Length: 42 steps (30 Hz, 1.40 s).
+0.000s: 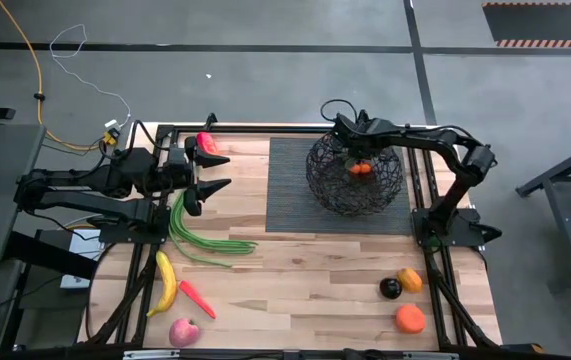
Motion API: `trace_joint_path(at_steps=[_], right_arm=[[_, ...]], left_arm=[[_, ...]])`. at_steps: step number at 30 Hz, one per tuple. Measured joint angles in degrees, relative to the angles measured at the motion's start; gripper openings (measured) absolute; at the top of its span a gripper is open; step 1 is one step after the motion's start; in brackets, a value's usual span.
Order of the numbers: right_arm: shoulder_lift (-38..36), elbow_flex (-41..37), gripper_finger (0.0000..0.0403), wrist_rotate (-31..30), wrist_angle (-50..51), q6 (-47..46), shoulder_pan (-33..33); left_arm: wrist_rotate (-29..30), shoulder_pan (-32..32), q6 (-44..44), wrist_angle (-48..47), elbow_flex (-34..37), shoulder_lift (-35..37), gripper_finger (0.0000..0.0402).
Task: Build produce basket
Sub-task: Put the tangerine into the wire basket, then put the leaf lettuce into the wire basket
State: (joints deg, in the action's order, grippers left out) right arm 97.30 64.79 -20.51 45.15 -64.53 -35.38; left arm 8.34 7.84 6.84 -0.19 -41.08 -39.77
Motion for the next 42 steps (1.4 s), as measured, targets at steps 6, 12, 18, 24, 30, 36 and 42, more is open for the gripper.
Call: trace_joint_path(at_steps=[6,12,18,24,30,36,42], right_arm=[[0.0,0.0,0.0107,0.2,0.4,0.0,0.0],[-1.6,0.0,0.0184,0.4,2.1,1.8,0.0],[-8.8,0.0,0.0216,-0.5,0.8,10.9,0.0],[-22.1,0.0,0.0218,4.8,-0.2,27.8,4.2],[-33.2,0.0,0.0218,7.0,1.3,31.6,17.3],[-36.2,0.0,0.0218,-1.6,-0.7,28.4,33.3],[-31.7,0.0,0.0218,-9.9,-5.1,27.3,43.4]], left_arm=[[0.0,0.0,0.0,0.0,0.0,0.0,0.0268],[0.0,0.0,0.0,0.0,0.0,0.0,0.0268],[0.0,0.0,0.0,0.0,0.0,0.0,0.0268],[0.0,0.0,0.0,0.0,0.0,0.0,0.0268],[0.0,0.0,0.0,0.0,0.0,0.0,0.0268],[0.0,0.0,0.4,0.0,0.0,0.0,0.0268],[1.3,0.0,0.5,0.0,0.0,0.0,0.0268]])
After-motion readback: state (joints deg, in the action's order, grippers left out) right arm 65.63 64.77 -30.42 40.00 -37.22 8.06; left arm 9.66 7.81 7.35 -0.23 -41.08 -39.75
